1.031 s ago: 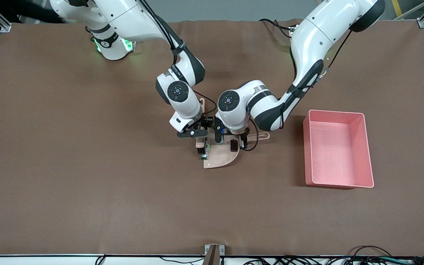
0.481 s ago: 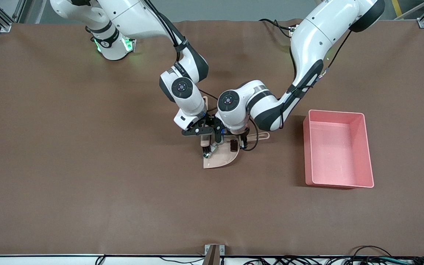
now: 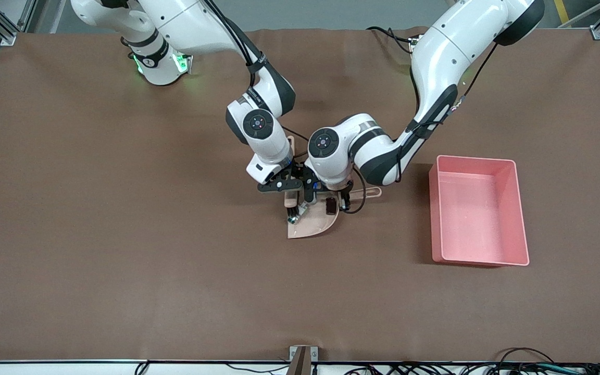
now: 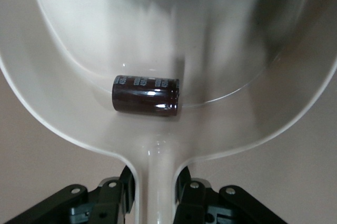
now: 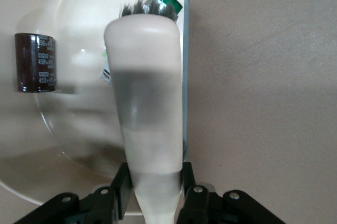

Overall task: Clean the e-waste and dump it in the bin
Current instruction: 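Sweep the switch and capacitor into the dustpan with the right gripper's brush, then lift the dustpan with the left gripper while the right gripper withdraws the brush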

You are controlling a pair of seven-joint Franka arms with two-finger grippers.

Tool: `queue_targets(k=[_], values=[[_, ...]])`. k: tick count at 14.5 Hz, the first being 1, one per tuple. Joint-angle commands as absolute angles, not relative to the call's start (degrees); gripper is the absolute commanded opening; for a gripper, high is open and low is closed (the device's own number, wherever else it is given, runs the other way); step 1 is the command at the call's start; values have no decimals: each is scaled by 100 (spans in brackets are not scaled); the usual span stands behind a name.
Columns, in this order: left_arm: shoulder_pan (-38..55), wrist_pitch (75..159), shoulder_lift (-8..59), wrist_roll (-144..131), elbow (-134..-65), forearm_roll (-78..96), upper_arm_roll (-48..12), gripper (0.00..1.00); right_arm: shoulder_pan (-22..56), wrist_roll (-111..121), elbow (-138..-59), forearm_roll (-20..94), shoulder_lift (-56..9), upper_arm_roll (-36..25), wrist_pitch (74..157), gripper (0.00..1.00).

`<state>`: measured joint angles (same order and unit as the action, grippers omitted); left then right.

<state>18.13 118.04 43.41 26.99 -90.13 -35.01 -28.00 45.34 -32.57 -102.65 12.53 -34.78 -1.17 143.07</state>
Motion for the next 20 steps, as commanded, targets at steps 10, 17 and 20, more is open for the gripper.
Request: queue_targets(k=[10,17,20], values=[[1837,12498,4755,2364,-8824,-3630,-2821,1,4202,-3077,-10099,1380,-2849,-114,13106,1],[1731,12894,4641,2408,-8912,-3621,-2830,0,3306,-2804,-10142,1371,-1987,-167,11840,1],[1696,12911,4535,2391,-8868,-3595,-2883,0,2700,-2577,-10222,1039,-1741,-193,11454,1]])
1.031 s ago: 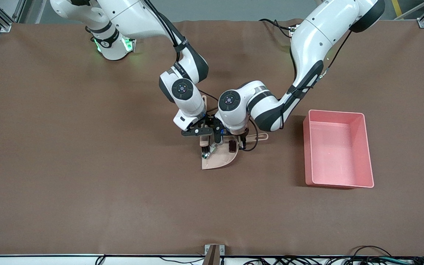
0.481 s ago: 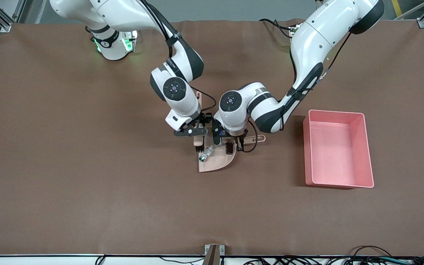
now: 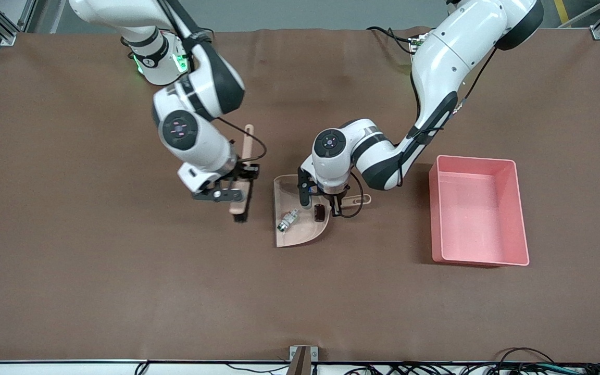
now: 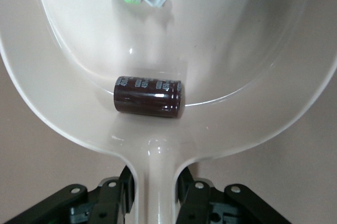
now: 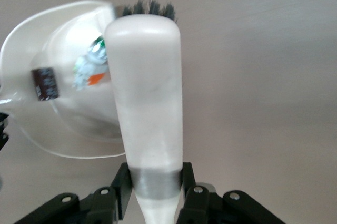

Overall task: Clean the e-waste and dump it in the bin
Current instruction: 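Lift the dustpan with the left gripper while the right gripper withdraws the brush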

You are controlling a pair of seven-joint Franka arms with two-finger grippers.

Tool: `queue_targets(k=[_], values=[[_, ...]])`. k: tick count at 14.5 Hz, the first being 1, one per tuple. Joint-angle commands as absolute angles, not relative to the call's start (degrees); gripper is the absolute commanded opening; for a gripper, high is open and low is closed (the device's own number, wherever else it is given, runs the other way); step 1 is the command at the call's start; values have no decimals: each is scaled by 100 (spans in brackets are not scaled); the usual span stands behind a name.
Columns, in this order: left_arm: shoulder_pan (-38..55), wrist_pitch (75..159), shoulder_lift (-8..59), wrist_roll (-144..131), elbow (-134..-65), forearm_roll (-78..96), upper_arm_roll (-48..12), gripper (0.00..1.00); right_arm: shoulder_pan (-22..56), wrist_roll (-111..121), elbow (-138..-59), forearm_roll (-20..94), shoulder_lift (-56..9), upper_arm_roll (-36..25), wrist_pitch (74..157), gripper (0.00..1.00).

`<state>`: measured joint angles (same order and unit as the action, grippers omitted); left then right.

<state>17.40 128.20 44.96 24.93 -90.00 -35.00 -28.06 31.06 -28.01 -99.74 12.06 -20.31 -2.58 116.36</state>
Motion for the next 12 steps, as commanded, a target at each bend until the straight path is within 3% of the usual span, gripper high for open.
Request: queue_targets(k=[1,4,8,12], values=[[1696,12955,4526,2391,-8842,-3586,-2892,0,2559,-2375,-10230,672,-1662,-193,11278,1],[1670,13481,4518,2347,-8842,-3542,-2892,0,1769,-1560,-10502,387,-1424,-211,11180,1],[1469,13544,4273,2443,-8850,-3525,-3049,0,671,-284,-11055,378,-1406,-211,11337,1],[31,13316,3938,2443,-9087,-3507,-4355,0,-227,658,-11732,352,-1520,-211,12372,1]])
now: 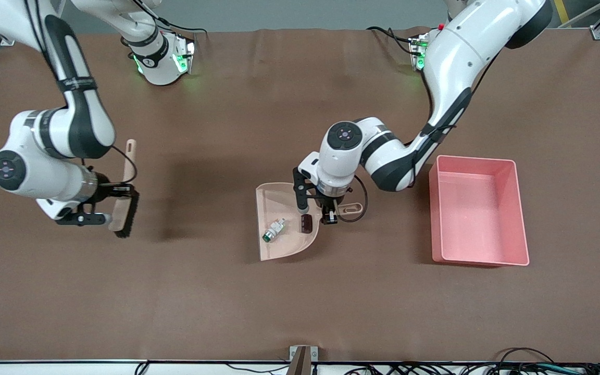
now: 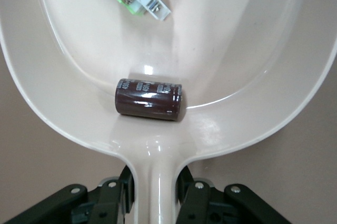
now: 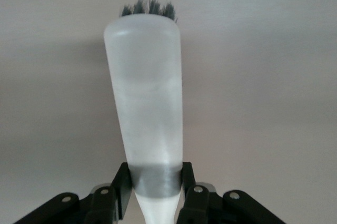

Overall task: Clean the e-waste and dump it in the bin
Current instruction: 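Lift the dustpan with the left gripper while the right gripper withdraws the brush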

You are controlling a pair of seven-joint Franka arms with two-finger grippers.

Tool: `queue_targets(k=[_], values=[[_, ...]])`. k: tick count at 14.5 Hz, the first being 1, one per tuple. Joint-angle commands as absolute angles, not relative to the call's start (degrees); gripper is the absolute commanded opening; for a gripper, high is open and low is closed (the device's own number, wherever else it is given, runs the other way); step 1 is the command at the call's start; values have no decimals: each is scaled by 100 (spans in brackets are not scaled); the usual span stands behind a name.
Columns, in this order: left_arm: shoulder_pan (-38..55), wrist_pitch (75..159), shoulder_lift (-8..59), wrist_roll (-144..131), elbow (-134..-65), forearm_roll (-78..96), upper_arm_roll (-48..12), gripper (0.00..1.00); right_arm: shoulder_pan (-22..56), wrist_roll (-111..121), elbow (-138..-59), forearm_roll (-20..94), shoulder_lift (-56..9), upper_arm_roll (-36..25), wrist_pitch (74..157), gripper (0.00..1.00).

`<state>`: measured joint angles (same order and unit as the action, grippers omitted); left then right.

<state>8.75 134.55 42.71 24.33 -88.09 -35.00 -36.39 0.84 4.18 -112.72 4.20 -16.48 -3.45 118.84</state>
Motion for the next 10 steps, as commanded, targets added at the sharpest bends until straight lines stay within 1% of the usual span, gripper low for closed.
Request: queue_targets(k=[1,2,3,7,9,10], values=[[-409,13159,3816,2443,-9157,-3516,-4725,0,-263,677,-11829,352,-1634,-211,12566,1],[-796,12957,3684,2443,-9228,-3516,-5042,0,-272,677,-11847,352,-1774,-211,12664,1],[-1043,12711,3500,2443,-9263,-3516,-5219,0,-316,677,-11830,352,-1941,-211,12726,1],[-1799,11902,2919,2601,-9255,-3516,-5615,0,-378,633,-11681,352,-2302,-211,12736,1],[-2466,11629,2857,2759,-9237,-3516,-6080,0,-369,589,-11654,369,-2373,-202,12700,2],[-2905,11541,2856,2882,-9246,-3516,-6421,0,-369,580,-11628,395,-2425,-202,12691,2]])
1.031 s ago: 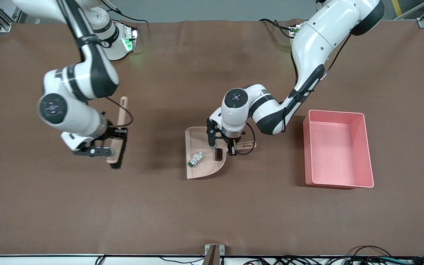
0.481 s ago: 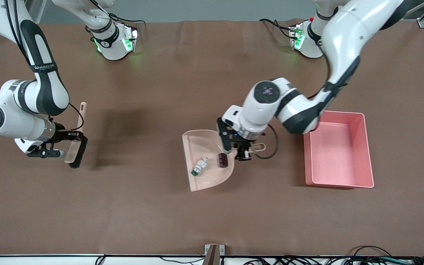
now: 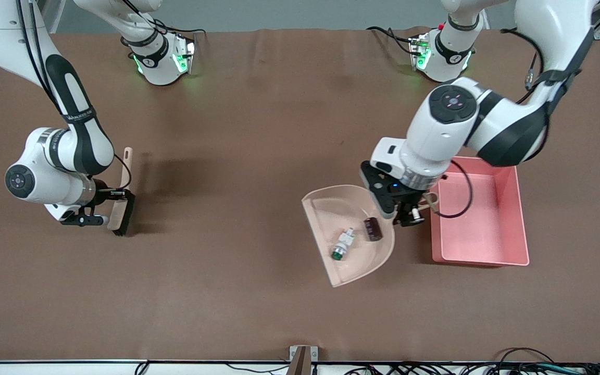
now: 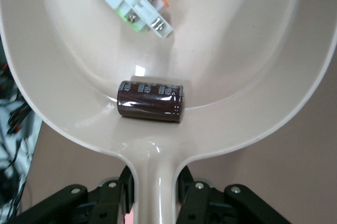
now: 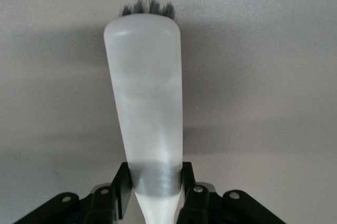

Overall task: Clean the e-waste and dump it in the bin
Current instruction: 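Carry the dustpan over the pink bin with the left gripper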

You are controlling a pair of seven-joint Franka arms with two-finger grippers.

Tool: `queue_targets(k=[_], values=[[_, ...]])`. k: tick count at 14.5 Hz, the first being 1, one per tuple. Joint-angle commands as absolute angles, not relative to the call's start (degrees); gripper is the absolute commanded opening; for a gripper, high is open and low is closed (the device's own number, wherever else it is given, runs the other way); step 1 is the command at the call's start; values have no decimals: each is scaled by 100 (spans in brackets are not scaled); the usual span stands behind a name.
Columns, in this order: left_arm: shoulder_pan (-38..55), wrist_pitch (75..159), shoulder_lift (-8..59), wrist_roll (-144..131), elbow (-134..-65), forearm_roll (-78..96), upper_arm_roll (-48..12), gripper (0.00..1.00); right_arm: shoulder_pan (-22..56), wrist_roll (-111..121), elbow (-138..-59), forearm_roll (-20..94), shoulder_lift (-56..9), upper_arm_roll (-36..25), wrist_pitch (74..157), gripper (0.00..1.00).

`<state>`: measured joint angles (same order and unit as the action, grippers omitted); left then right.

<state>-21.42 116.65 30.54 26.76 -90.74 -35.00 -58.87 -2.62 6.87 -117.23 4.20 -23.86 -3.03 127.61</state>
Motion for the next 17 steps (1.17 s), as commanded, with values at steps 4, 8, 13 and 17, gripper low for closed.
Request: queue_targets(k=[4,8,13,17], values=[[-3980,11295,2865,3865,-9264,-3516,-6995,0,-325,632,-11531,422,-2549,-202,12683,30],[-4893,11092,2874,4902,-9360,-3516,-7233,0,-343,685,-11531,378,-2549,-202,12691,52],[-5834,11109,2900,6159,-9597,-3603,-7233,0,-334,738,-11382,343,-2426,-211,12464,100],[-6634,11531,2988,6933,-10080,-4007,-7190,0,-343,809,-11171,308,-1830,-211,11918,100]])
